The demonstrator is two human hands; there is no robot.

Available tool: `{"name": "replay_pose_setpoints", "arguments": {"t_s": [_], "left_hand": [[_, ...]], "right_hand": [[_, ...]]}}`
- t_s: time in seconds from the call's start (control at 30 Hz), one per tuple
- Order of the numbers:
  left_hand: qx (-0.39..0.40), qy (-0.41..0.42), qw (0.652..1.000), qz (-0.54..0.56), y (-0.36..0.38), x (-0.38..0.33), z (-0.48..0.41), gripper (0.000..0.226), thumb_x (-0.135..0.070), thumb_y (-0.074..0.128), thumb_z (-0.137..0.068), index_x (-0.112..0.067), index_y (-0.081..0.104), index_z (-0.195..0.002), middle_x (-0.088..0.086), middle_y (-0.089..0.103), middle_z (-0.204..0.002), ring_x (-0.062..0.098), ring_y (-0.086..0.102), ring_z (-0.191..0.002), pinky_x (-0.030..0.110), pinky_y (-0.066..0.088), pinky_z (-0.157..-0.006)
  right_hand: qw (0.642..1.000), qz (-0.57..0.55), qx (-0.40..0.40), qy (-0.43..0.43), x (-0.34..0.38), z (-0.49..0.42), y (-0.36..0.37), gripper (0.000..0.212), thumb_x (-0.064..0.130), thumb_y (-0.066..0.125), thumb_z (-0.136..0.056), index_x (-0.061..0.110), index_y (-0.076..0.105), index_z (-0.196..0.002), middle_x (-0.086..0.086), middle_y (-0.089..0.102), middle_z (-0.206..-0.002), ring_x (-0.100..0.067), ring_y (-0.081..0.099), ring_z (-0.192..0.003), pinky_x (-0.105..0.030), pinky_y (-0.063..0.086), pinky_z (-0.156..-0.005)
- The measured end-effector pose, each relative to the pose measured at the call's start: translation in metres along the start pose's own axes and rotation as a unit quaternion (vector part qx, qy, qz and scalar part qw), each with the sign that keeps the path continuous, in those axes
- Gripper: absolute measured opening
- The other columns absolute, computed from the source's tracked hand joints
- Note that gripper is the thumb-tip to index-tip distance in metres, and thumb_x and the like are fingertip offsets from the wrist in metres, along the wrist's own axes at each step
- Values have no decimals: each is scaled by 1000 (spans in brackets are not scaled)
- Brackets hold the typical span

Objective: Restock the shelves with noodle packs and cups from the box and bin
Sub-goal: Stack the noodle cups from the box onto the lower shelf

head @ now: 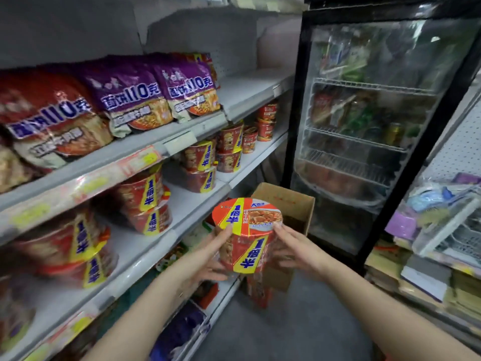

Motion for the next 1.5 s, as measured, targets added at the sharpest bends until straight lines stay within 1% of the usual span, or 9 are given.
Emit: {"name": "replay_pose_setpoints", "arguments": {"t_s": [0.13,0.27,0.43,0.57,0.73,0.83,1.0,1.13,1.5], "left_hand": [[-80,1,996,30,-48,25,71,84,-94,32,-65,-47,47,-134,-7,63,-131,19,63,-115,43,49,-99],[-176,35,982,63,-78,35,122,62,-63,22,-96,-31,35,-148,-3,44,-149,18,45,-136,31,31,-109],[-246,56,967,24,-123,79,181,79,-86,59,-68,-48,45,-136,-24,61,-130,-4,59,-115,30,41,-106],[-351,76,933,-11,-148,101,223,109,-77,83,-40,-35,41,-132,-16,63,-122,-2,64,-108,14,51,-86],[-471,23,878,-75,-186,125,269,123,-71,90,-33,-38,35,-138,-22,60,-124,0,60,-112,32,48,-102],[-541,17,836,-91,-208,122,285,129,-74,87,-31,-33,32,-141,-21,56,-125,2,56,-115,30,44,-102],[-587,17,805,-89,-235,115,285,109,-40,93,-58,-23,27,-142,-16,49,-124,5,49,-114,22,37,-94],[-598,-2,793,-117,-266,112,281,104,-46,91,-61,-24,27,-141,-18,52,-116,5,51,-107,23,40,-87],[-621,-7,779,-80,-305,136,256,94,-52,88,-62,-25,39,-138,-5,62,-132,16,60,-121,36,48,-103]], "right_hand": [[999,3,41,-12,8,2,77,78,87,53,-68,44,50,-133,5,64,-125,-21,64,-110,-45,50,-98],[991,21,127,-31,17,4,148,62,82,51,-71,51,53,-124,19,67,-117,-17,68,-106,-48,44,-105],[973,70,215,-53,37,-6,215,64,72,54,-79,41,51,-135,15,63,-127,-13,60,-117,-45,42,-107],[941,144,292,-94,55,-15,266,28,67,54,-81,52,53,-105,30,64,-104,3,60,-101,-32,49,-99],[868,201,411,-193,72,-27,345,87,68,77,-64,42,43,-139,22,58,-132,1,56,-121,-34,45,-107],[845,224,423,-238,80,-33,384,107,60,84,-61,42,27,-149,21,46,-145,0,43,-133,-35,36,-114],[826,260,415,-281,87,-59,432,120,47,83,-65,47,0,-152,4,19,-161,-14,21,-147,-45,23,-121],[833,232,419,-276,102,-74,457,106,15,77,-77,35,8,-155,5,29,-156,-13,28,-144,-37,28,-118],[875,233,367,-214,101,-89,487,81,6,66,-86,22,23,-153,-5,37,-151,-24,39,-138,-33,38,-104]]}}
Point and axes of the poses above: each hand's wrist, its own z-axis away from the middle knuckle, its own y-axis out of the palm, x = y × z, the point moved 2 cm from there along -z, towards the middle knuckle
